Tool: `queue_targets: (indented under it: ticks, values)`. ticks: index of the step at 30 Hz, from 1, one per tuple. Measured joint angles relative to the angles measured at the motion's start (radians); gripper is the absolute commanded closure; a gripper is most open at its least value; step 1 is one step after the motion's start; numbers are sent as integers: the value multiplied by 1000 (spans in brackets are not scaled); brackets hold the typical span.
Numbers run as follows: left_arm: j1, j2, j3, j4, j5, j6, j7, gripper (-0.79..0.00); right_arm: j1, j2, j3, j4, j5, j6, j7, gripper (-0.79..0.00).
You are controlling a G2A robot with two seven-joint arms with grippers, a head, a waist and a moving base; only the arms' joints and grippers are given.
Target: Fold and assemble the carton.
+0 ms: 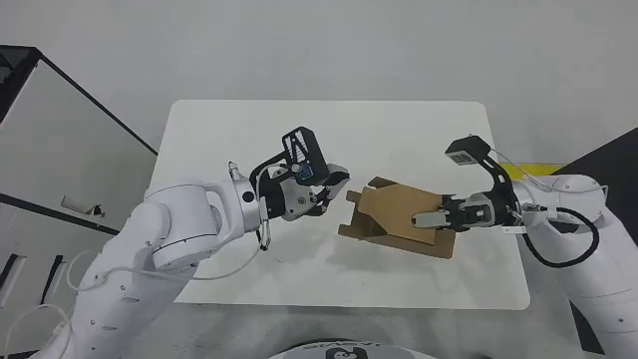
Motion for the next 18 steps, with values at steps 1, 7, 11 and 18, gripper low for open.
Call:
queue_targets:
  ticks: [1,7,11,18]
  values:
    - [0,0,0,0,0,0,0,0,0,0,0,0,0,0,0,0]
    - [1,0,0,1,0,1,1,0,0,0,0,0,0,0,0,0]
    - [28,3,-20,6,4,-7,28,0,3,-1,0,-9,-20,3,-27,0]
    - [120,20,-116,21,-14,-55,61,0,52,-1,10,18,-23,-7,-6,0]
